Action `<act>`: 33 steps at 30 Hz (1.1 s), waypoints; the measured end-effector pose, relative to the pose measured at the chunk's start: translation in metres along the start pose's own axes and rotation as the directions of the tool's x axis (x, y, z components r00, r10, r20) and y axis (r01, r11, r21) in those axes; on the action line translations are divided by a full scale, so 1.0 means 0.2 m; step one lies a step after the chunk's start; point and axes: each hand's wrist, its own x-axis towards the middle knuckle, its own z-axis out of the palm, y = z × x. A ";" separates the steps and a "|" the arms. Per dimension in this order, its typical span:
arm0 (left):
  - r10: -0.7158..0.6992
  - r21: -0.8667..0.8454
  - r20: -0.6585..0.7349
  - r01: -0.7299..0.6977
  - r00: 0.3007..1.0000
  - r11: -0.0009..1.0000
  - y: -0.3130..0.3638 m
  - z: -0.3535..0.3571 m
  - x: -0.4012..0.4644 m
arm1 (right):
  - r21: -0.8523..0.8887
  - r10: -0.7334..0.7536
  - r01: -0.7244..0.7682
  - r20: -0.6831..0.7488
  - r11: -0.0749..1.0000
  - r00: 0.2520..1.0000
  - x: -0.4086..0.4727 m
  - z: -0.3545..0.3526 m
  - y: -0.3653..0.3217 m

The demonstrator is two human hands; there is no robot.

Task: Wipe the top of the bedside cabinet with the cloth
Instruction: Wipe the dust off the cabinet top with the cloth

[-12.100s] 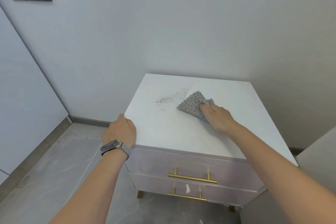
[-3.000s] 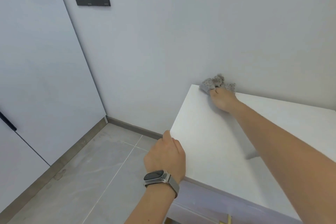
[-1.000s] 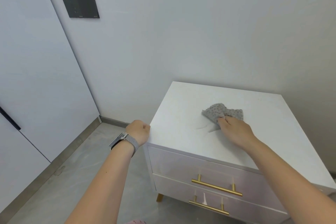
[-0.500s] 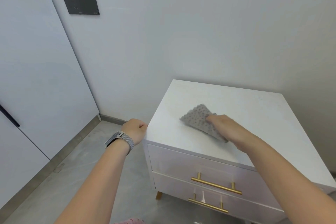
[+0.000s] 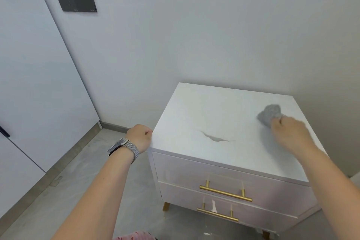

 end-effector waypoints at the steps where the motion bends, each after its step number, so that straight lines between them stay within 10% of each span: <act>1: -0.002 0.009 0.004 0.002 1.000 1.000 0.00 0.00 0.00 | -0.028 0.006 -0.004 0.067 1.000 0.998 -0.02 0.05 0.01; 17: 0.002 -0.267 0.107 0.027 0.994 0.963 -0.02 -0.02 -0.07 | 0.182 -0.307 0.266 0.260 0.947 0.916 -0.34 0.22 -0.48; 23: 0.038 -0.253 0.075 -0.018 0.996 0.967 -0.02 -0.02 -0.11 | 0.403 -0.291 0.140 0.344 0.904 0.893 -0.29 0.19 -0.58; 28: -0.019 -0.325 0.022 0.025 1.000 0.945 -0.03 -0.01 -0.11 | 0.728 0.000 -0.149 0.201 0.669 0.980 -0.05 0.10 -0.58; 33: -0.055 -0.383 -0.082 0.020 0.995 0.924 -0.01 0.03 -0.10 | 0.661 -0.109 0.122 -0.061 0.740 0.992 0.13 0.10 -0.82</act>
